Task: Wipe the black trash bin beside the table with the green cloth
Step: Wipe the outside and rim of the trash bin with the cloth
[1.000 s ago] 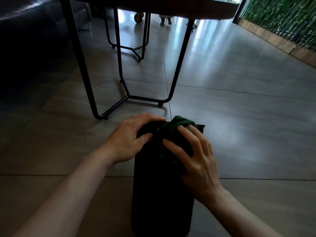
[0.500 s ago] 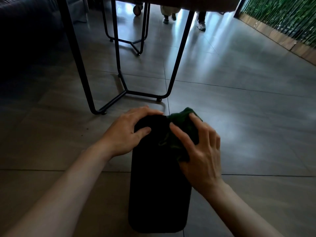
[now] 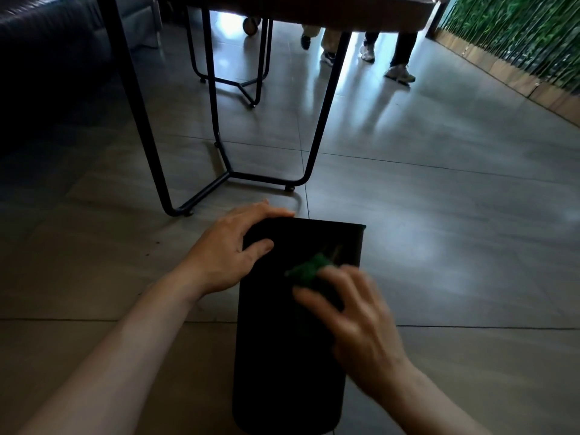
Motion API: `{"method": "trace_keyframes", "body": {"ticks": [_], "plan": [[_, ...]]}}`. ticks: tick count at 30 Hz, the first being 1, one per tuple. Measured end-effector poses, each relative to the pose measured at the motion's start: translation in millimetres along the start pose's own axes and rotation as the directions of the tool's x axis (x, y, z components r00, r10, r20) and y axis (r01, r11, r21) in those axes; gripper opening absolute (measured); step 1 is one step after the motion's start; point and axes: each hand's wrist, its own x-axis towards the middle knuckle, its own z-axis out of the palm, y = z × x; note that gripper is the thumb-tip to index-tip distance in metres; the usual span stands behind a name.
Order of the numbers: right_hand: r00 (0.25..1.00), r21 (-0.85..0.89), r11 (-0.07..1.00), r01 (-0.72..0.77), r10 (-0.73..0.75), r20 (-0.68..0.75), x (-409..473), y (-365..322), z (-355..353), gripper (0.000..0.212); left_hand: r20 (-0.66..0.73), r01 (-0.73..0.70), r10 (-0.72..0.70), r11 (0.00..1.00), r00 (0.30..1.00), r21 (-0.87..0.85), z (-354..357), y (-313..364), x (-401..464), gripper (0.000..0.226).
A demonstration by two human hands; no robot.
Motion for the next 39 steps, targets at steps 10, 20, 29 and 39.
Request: {"method": "trace_keyframes", "body": {"ticks": [10,20,29,39], "plan": [[0.878,0.52,0.711,-0.473,0.325,0.353,43,10,-45,0.025,-0.012,-0.041,0.041,0.999,0.999,0.003,3,3,-3,0.053],[0.697,0.415,0.693,-0.59,0.696,-0.171,51,16,-40,0.034,-0.004,-0.064,0.064,0.997,0.998,-0.041,1,5,-3,0.052],[0.992,-0.056,0.997,0.047,-0.04,0.12,-14,-40,25,0.047,-0.023,-0.094,0.093,0.995,0.995,-0.041,3,4,-4,0.05],[0.983,-0.097,0.98,-0.173,0.166,-0.084,20,15,-1,0.034,-0.001,-0.077,0.078,0.995,0.997,-0.056,1,4,-4,0.053]]}}
